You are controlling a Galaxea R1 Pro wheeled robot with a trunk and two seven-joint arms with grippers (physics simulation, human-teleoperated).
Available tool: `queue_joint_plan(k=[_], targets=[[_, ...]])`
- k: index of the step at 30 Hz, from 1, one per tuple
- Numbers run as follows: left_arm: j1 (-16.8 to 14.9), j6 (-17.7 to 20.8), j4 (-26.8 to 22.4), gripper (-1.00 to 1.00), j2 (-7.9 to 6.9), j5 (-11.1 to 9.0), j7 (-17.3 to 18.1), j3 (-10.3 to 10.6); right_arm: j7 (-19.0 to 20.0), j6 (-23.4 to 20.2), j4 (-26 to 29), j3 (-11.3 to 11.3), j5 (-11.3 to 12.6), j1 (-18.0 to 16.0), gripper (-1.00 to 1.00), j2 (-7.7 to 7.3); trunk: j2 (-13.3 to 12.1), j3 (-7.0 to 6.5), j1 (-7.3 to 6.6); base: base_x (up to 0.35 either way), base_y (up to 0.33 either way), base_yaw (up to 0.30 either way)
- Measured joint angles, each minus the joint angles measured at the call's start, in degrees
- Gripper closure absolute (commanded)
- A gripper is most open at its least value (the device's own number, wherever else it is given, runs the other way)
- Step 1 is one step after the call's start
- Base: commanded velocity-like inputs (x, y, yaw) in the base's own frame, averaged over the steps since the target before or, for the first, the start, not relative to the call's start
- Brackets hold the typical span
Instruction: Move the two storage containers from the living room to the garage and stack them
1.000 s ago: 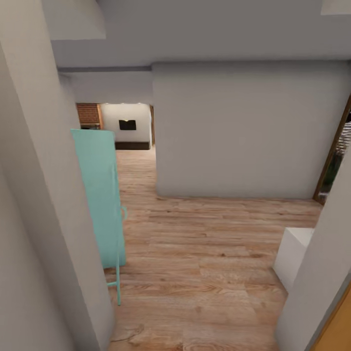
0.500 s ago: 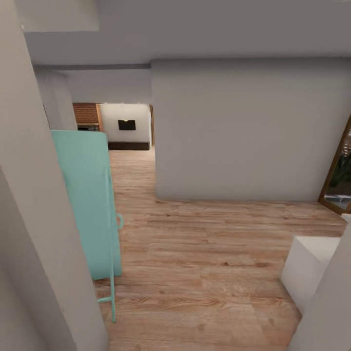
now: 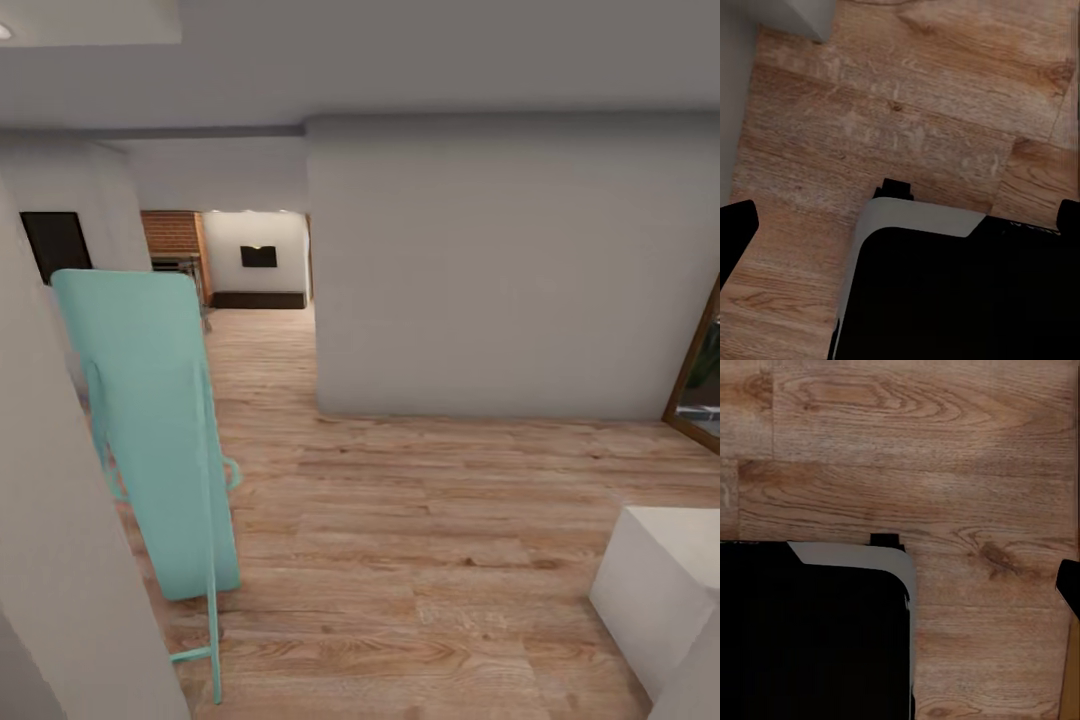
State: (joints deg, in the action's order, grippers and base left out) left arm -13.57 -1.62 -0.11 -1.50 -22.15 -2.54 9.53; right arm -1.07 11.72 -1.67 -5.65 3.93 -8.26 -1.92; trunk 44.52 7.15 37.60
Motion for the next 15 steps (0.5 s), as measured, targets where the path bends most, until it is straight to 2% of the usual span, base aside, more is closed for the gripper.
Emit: queue_joint_plan(k=[4, 12, 15], targets=[[0.01, 0.13, 0.00, -1.00, 0.00, 0.00, 0.03, 0.00, 0.34, 0.00, 0.00, 0.22, 0.15, 0.00, -1.00, -0.23, 0.00, 0.00, 0.00, 0.323, -0.085, -0.023], [-0.02, 0.40, 0.00, -1.00, 0.01, 0.08, 0.03, -0.04, 0.36, 0.01, 0.00, -0.07, -0.07, 0.01, -1.00, -0.13, 0.00, 0.00, 0.00, 0.323, -0.085, -0.197], [-0.01, 0.36, -0.01, -1.00, -0.05, 0.09, 0.04, -0.05, 0.15, 0.00, 0.00, -0.37, -0.25, 0.00, -1.00, 0.00, 0.00, 0.00, 0.00, 0.323, -0.081, -0.077]])
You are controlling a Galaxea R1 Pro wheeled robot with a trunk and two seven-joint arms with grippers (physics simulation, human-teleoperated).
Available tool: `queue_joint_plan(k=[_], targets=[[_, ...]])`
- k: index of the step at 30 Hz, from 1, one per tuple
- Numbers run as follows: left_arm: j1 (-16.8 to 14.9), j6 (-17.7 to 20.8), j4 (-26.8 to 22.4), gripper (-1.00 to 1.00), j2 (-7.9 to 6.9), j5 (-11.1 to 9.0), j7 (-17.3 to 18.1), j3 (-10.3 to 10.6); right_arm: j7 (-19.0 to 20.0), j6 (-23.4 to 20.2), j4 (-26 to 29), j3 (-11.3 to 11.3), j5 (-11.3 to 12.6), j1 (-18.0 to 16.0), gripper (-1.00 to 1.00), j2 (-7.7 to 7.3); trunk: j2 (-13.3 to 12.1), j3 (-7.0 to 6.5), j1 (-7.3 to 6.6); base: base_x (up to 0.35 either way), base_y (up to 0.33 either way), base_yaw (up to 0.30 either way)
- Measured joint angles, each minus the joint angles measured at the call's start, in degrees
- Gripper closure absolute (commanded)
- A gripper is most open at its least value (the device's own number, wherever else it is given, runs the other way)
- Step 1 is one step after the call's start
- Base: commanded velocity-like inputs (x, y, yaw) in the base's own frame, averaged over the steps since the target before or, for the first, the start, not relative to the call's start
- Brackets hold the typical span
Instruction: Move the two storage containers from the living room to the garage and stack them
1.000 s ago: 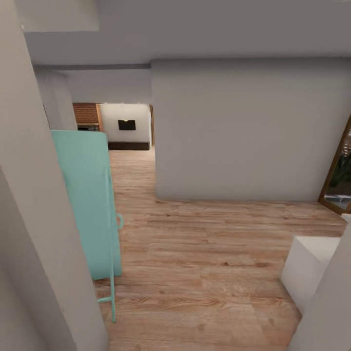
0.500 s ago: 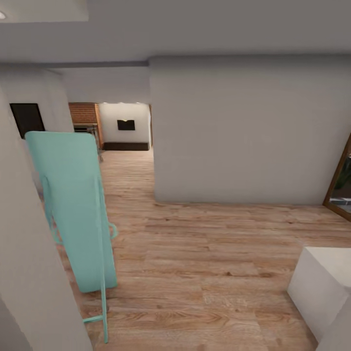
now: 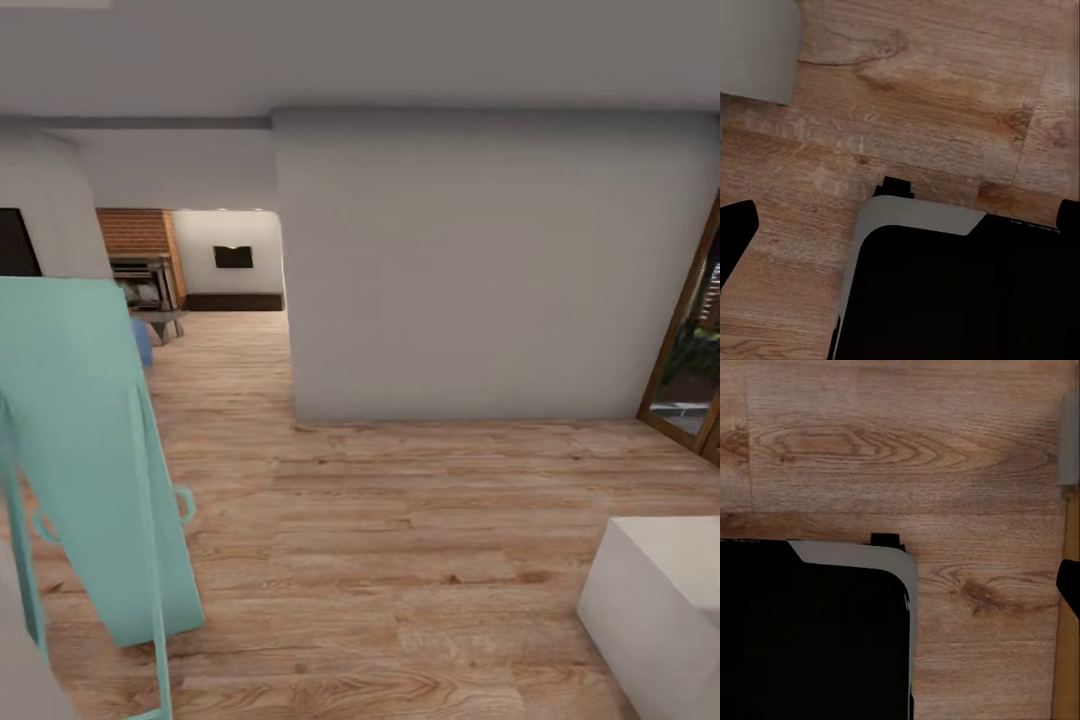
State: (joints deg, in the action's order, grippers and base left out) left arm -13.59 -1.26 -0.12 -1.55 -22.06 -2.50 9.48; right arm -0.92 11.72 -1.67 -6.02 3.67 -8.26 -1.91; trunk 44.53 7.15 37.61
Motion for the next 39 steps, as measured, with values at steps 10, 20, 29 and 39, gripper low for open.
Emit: queue_joint_plan(k=[10, 20, 29, 39], targets=[[0.00, -0.24, -0.01, -1.00, 0.04, 0.00, 0.00, 0.05, -0.06, 0.04, 0.00, -0.19, -0.12, 0.00, -1.00, -0.19, 0.00, 0.00, 0.00, 0.323, -0.015, -0.008], [0.03, -0.28, -0.02, -1.00, 0.05, -0.07, -0.05, 0.05, -0.11, 0.08, 0.00, -0.05, -0.08, 0.00, -1.00, -0.15, 0.00, 0.00, 0.00, 0.323, 0.000, 0.000], [0.00, -0.36, -0.03, -1.00, 0.00, -0.08, -0.09, -0.03, -0.13, 0.16, 0.00, 0.41, 0.36, 0.00, -1.00, -0.21, 0.00, 0.00, 0.00, 0.323, 0.000, 0.000], [0.01, -0.36, -0.03, -1.00, -0.04, -0.09, -0.06, -0.03, -0.12, 0.12, 0.01, 0.22, 0.07, 0.00, -1.00, -0.21, 0.00, 0.00, 0.00, 0.323, 0.000, 0.000]])
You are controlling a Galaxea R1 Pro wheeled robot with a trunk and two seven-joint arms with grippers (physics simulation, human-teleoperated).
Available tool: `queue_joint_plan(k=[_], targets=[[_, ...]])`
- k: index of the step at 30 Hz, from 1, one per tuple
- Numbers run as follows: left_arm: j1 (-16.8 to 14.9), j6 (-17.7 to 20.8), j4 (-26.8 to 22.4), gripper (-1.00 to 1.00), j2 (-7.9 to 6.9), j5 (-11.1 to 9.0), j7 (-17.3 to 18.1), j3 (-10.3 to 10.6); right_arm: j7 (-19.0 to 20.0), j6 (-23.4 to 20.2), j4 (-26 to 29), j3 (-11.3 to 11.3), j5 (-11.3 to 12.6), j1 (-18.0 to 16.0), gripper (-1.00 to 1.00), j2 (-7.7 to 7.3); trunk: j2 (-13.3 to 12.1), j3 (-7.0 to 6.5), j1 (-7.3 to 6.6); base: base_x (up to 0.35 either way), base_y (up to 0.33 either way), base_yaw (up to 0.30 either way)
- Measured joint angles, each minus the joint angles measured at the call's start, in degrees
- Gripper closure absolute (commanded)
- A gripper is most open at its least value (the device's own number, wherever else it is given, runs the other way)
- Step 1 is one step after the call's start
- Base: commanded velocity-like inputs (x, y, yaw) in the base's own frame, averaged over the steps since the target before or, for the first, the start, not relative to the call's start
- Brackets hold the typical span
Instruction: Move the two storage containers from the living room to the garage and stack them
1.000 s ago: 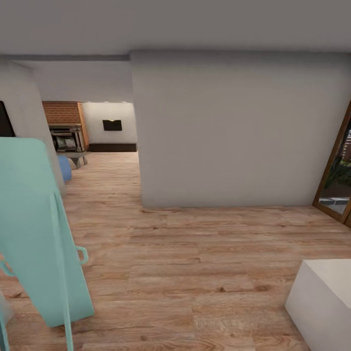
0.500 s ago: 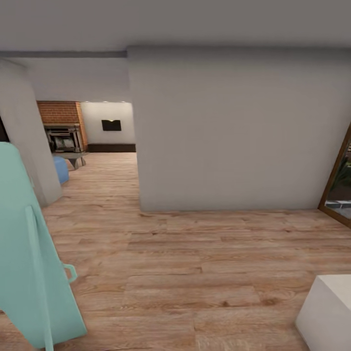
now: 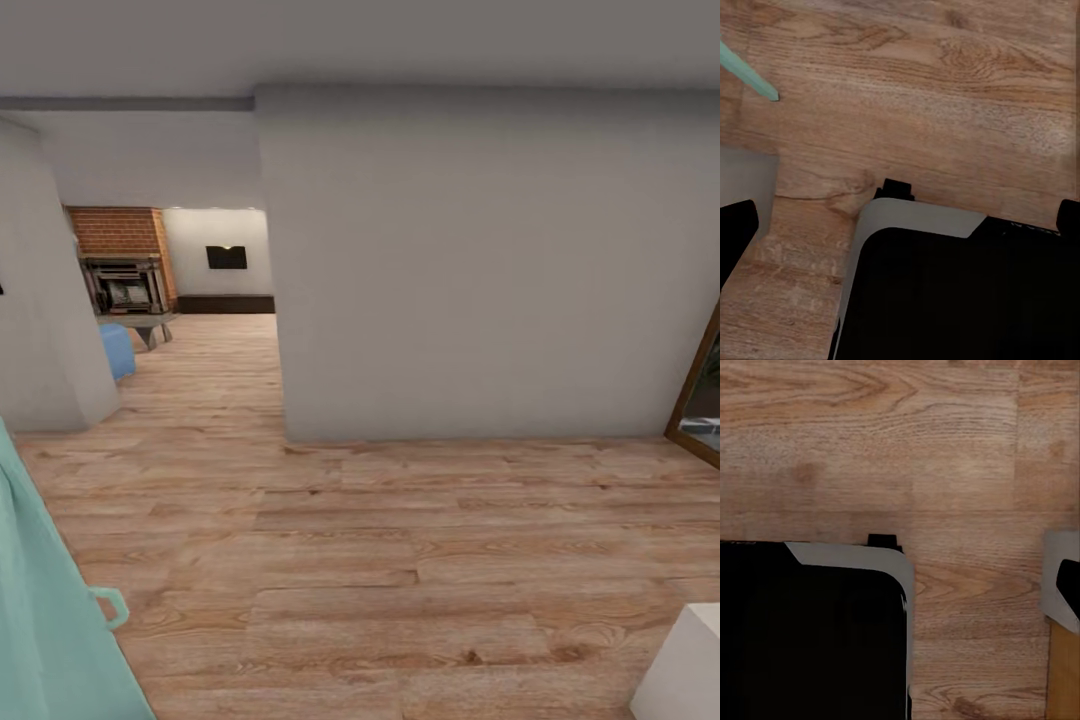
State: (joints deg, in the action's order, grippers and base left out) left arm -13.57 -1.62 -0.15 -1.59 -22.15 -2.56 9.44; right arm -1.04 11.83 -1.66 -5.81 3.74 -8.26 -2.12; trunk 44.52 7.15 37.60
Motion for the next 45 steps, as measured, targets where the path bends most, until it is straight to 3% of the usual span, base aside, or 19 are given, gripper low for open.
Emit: queue_joint_plan(k=[45], targets=[[-0.01, -0.02, 0.00, -1.00, 0.00, 0.04, 0.01, 0.00, -0.03, -0.03, -0.01, -0.01, 0.09, 0.00, -1.00, -0.04, 0.00, 0.00, 0.00, 0.323, 0.000, 0.000]])
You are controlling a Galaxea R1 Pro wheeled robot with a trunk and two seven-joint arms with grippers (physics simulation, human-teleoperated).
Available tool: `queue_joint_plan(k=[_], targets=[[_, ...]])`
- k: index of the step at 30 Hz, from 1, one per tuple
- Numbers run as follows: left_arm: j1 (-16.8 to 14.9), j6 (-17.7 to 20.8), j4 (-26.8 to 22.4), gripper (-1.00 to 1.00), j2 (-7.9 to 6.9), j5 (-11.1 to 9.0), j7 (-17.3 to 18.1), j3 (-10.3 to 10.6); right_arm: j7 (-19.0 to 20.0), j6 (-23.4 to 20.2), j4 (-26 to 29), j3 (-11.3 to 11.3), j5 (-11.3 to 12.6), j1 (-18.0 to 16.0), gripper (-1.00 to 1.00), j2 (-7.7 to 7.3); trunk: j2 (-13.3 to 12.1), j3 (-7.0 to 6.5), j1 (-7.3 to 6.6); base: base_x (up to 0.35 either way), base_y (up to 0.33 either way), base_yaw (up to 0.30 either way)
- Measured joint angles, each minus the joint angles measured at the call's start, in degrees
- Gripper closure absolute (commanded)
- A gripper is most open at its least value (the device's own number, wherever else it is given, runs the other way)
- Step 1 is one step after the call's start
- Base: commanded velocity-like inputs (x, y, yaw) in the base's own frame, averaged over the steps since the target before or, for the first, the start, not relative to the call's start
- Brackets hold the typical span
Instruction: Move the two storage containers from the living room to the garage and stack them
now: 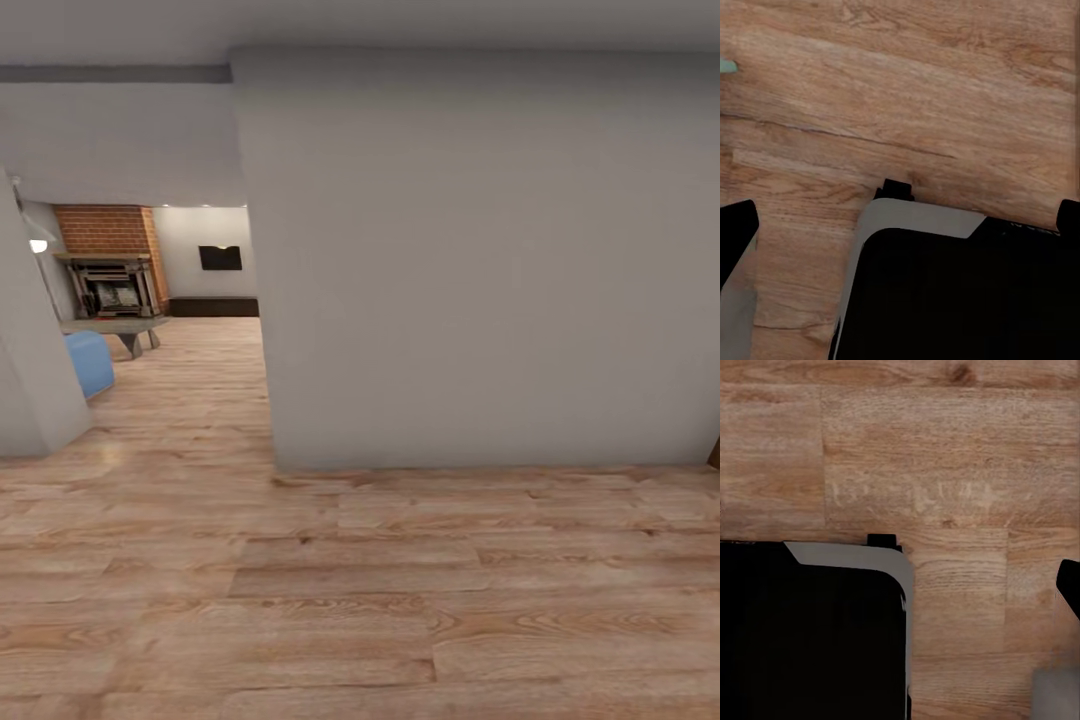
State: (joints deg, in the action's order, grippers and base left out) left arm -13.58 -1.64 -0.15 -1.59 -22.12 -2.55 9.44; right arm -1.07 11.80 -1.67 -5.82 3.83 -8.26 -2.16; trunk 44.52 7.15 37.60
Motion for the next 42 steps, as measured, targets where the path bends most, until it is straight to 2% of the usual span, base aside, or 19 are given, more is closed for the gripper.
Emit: queue_joint_plan(k=[27, 42], targets=[[0.00, 0.01, 0.01, -1.00, 0.00, 0.02, 0.03, 0.01, 0.03, -0.01, 0.00, 0.13, 0.15, 0.00, -1.00, 0.23, 0.00, 0.00, 0.00, 0.323, 0.000, 0.004], [0.02, -0.03, -0.02, -1.00, 0.00, 0.04, 0.02, 0.00, 0.02, -0.02, 0.00, 0.32, 0.31, -0.01, -1.00, 0.05, 0.00, 0.00, 0.00, 0.323, 0.000, 0.239]])
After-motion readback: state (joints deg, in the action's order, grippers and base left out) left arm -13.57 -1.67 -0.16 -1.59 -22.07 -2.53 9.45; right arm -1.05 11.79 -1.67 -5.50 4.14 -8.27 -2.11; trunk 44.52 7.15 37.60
